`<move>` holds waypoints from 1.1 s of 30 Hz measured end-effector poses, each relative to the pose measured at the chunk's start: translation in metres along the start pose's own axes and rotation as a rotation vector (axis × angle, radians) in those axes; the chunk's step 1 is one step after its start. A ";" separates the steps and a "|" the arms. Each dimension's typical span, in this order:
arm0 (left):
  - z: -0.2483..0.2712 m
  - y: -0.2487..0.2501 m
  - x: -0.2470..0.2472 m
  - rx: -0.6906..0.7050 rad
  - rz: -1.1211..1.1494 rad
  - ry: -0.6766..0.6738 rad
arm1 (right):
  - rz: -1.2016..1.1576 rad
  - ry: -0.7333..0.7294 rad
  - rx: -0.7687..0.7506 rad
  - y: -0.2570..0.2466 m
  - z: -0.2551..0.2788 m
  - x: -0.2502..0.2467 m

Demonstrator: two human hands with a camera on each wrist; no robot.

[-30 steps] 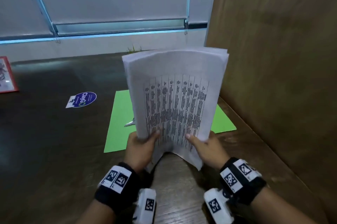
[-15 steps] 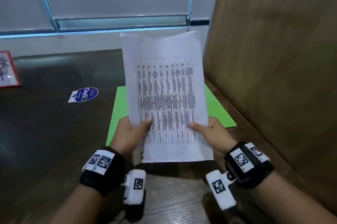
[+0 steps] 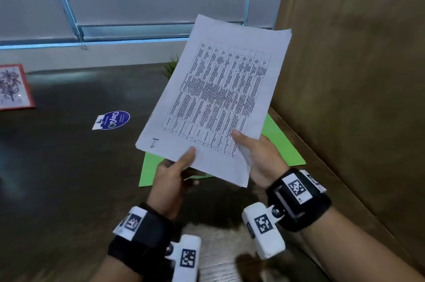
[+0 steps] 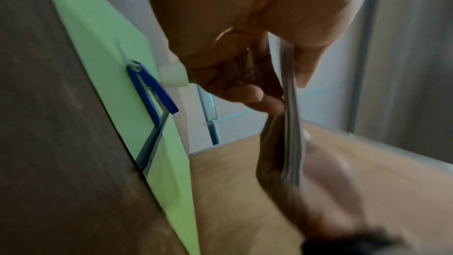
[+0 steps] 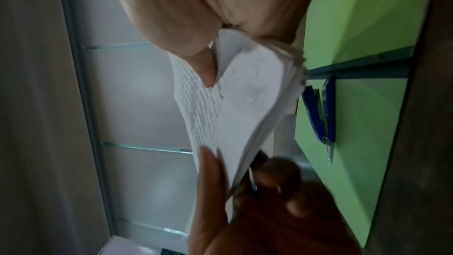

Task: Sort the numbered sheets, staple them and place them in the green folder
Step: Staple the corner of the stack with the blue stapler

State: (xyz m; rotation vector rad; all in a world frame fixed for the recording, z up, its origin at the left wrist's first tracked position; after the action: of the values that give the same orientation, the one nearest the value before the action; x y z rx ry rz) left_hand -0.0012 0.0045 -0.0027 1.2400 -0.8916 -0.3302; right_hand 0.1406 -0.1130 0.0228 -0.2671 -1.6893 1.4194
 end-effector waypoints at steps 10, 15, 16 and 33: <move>0.006 -0.017 0.019 -0.023 -0.519 -0.153 | 0.320 -0.121 0.038 0.015 -0.014 0.048; -0.014 -0.003 -0.025 -0.068 -0.422 0.074 | 0.544 -0.011 0.115 0.021 -0.059 0.043; -0.021 -0.002 -0.036 -0.072 -0.454 0.104 | 0.586 0.019 0.126 0.023 -0.070 0.037; -0.061 0.009 -0.077 -0.025 -0.484 0.190 | 1.805 -0.008 0.205 0.104 -0.176 0.059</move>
State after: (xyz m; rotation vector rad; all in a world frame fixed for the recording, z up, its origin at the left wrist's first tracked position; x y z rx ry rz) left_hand -0.0073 0.0992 -0.0287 1.4310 -0.4150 -0.5940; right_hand 0.1968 0.0797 -0.0482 -1.9717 -1.0073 2.6844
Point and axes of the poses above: each hand's wrist, its own z-axis away from the middle knuckle, its own x-axis out of the palm, y = z × x, the point moved 7 cm from there along -z, towards the middle knuckle
